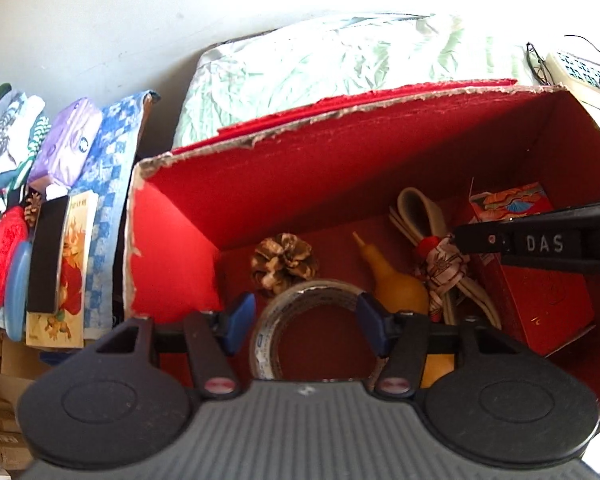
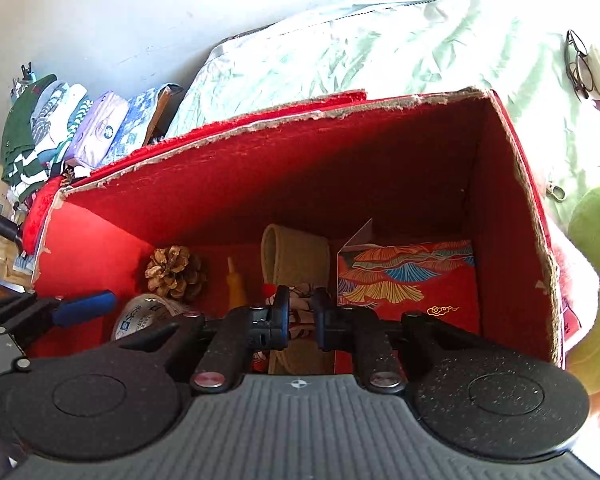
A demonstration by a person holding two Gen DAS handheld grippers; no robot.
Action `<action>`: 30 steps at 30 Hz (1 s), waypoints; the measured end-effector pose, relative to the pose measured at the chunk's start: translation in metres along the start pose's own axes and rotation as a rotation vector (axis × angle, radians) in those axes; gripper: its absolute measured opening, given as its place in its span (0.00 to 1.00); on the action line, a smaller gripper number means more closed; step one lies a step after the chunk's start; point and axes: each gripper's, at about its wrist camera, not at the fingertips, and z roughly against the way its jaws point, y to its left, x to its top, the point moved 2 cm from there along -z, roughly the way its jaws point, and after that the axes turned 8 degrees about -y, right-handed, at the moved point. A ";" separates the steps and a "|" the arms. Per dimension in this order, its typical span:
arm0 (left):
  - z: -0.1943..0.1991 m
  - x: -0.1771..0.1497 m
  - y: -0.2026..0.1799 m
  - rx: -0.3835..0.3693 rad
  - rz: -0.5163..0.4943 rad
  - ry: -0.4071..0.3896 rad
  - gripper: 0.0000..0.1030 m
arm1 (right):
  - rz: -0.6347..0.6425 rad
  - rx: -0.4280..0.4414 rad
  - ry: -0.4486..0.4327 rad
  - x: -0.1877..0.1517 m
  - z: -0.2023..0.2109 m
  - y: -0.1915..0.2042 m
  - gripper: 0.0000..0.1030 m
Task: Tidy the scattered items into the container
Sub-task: 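Open the right gripper and release the tape roll in the box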
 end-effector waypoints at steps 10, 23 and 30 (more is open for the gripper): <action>0.002 0.000 -0.002 0.053 0.010 -0.038 0.62 | 0.007 -0.026 -0.027 -0.005 0.004 0.002 0.18; 0.000 -0.001 0.005 0.028 0.050 -0.036 0.62 | -0.004 -0.049 -0.006 -0.008 0.007 0.001 0.19; 0.000 -0.004 0.001 0.031 0.052 -0.044 0.62 | -0.013 -0.046 0.003 -0.011 0.006 -0.001 0.17</action>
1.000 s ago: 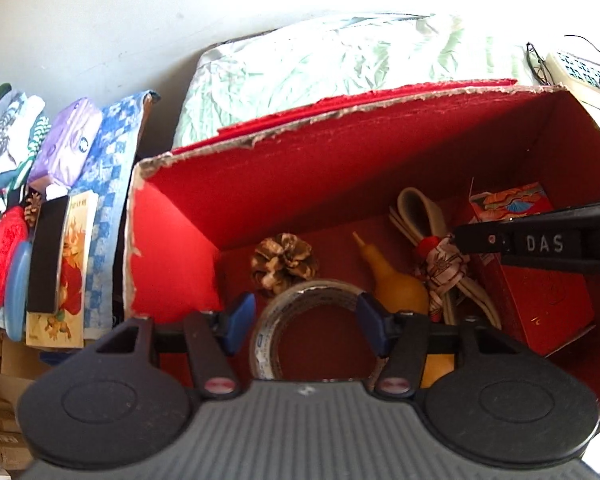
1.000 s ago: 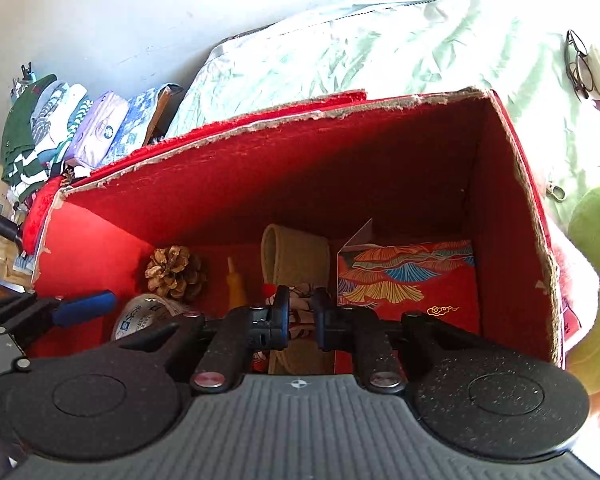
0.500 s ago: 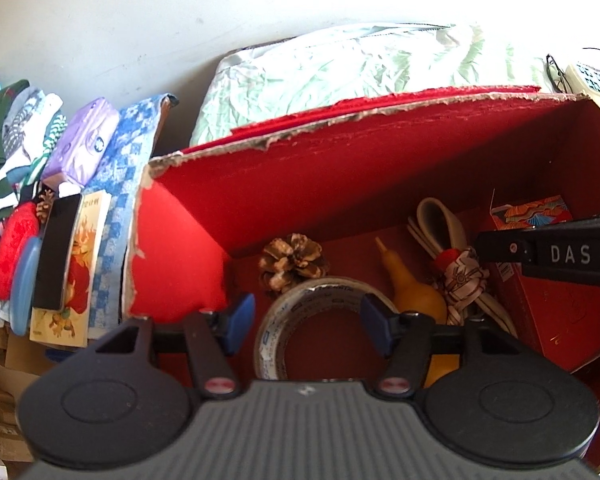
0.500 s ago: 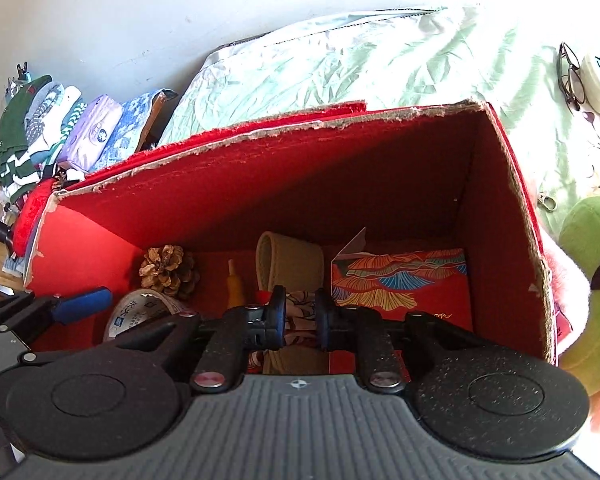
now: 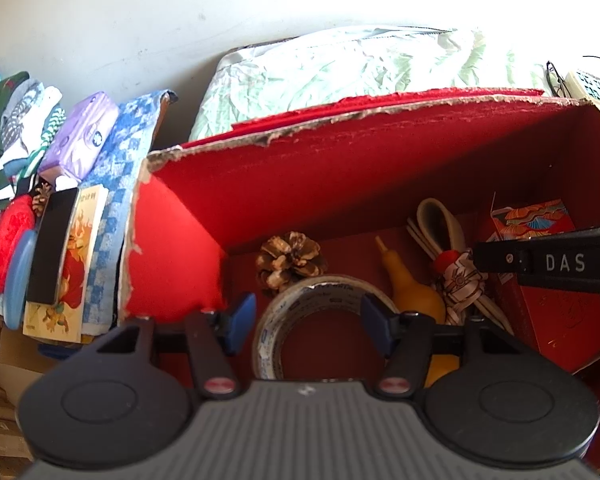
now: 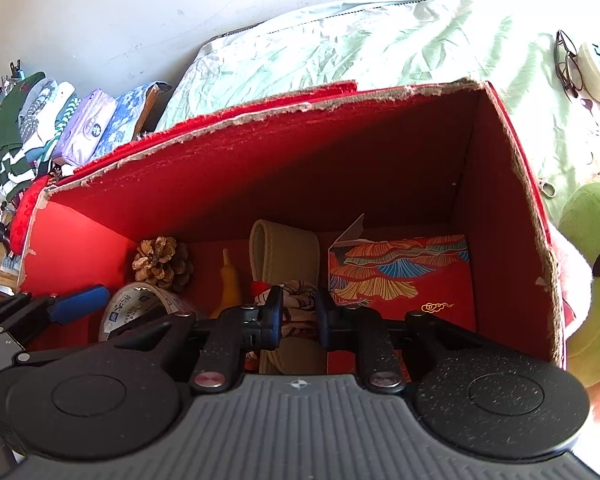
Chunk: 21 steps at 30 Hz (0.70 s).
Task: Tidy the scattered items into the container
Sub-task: 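Open the right gripper and release the tape roll in the box, then raise the open right gripper up out of the red box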
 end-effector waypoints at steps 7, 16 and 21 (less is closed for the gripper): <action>-0.001 -0.002 0.001 0.002 0.004 0.007 0.60 | 0.013 0.010 -0.002 0.001 -0.001 0.000 0.17; -0.006 -0.001 0.003 0.000 0.009 0.017 0.48 | 0.007 0.006 -0.014 0.003 -0.001 0.001 0.19; -0.007 0.001 0.004 -0.004 0.015 0.020 0.52 | 0.000 0.008 -0.019 0.004 -0.001 0.000 0.20</action>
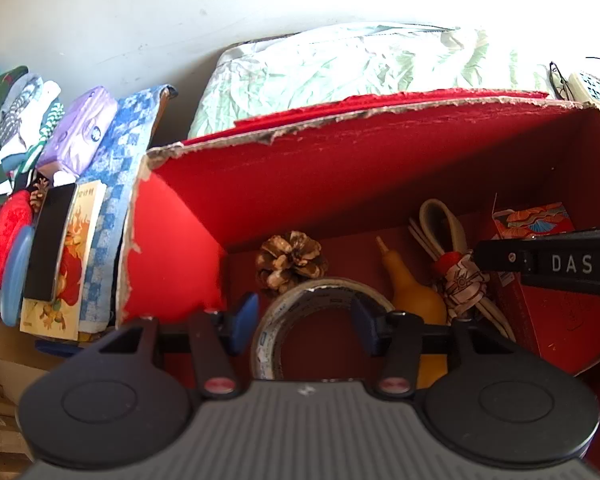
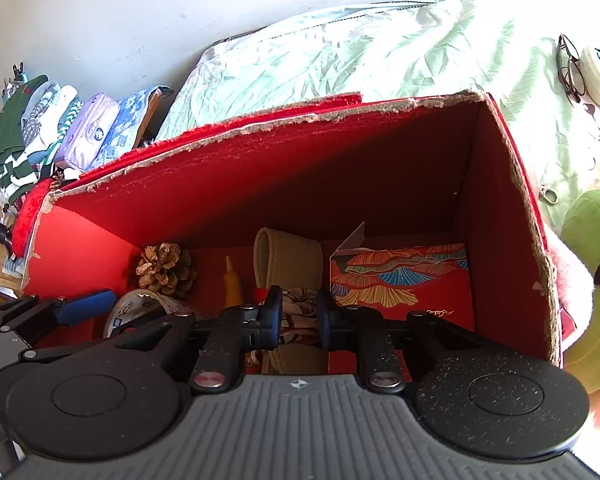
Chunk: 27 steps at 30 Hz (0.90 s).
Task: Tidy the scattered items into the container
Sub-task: 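Raise the open right gripper up out of the red box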
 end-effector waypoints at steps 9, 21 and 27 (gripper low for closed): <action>-0.003 0.001 -0.003 0.015 -0.004 0.001 0.54 | 0.000 -0.006 -0.027 0.000 0.003 0.000 0.22; -0.006 0.000 -0.009 0.063 -0.033 -0.008 0.55 | -0.002 -0.031 -0.078 0.000 0.009 0.000 0.26; -0.006 0.000 -0.010 0.066 -0.040 -0.011 0.55 | 0.001 -0.077 -0.093 0.000 0.010 0.002 0.29</action>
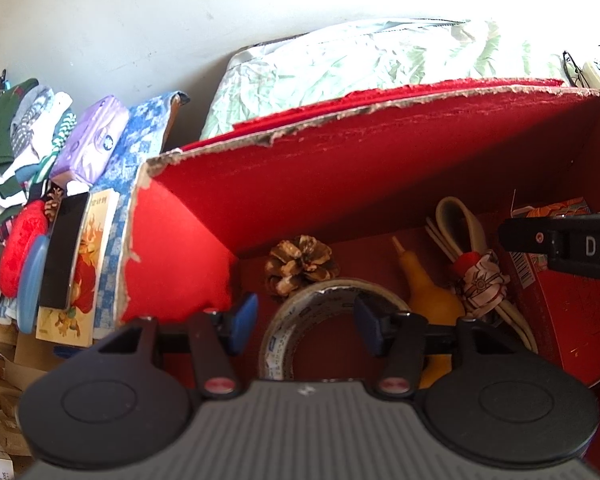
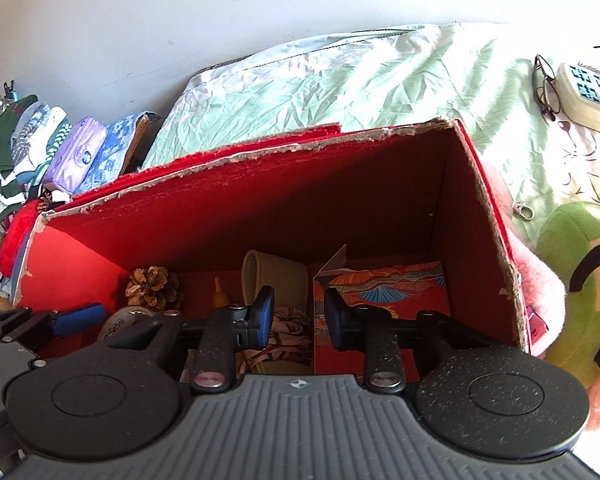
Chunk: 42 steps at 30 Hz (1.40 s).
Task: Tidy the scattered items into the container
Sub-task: 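Raise the open right gripper up out of the red box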
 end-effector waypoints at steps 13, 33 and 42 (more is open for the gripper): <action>0.005 -0.002 0.012 -0.055 0.068 0.000 0.56 | 0.005 -0.165 -0.055 -0.003 0.030 0.005 0.39; 0.100 0.000 0.008 -0.032 0.135 -0.184 0.99 | 0.009 -0.201 -0.179 -0.017 0.103 0.011 0.55; 0.136 -0.009 0.015 0.025 0.151 -0.193 0.99 | 0.054 -0.181 -0.198 -0.024 0.133 0.019 0.64</action>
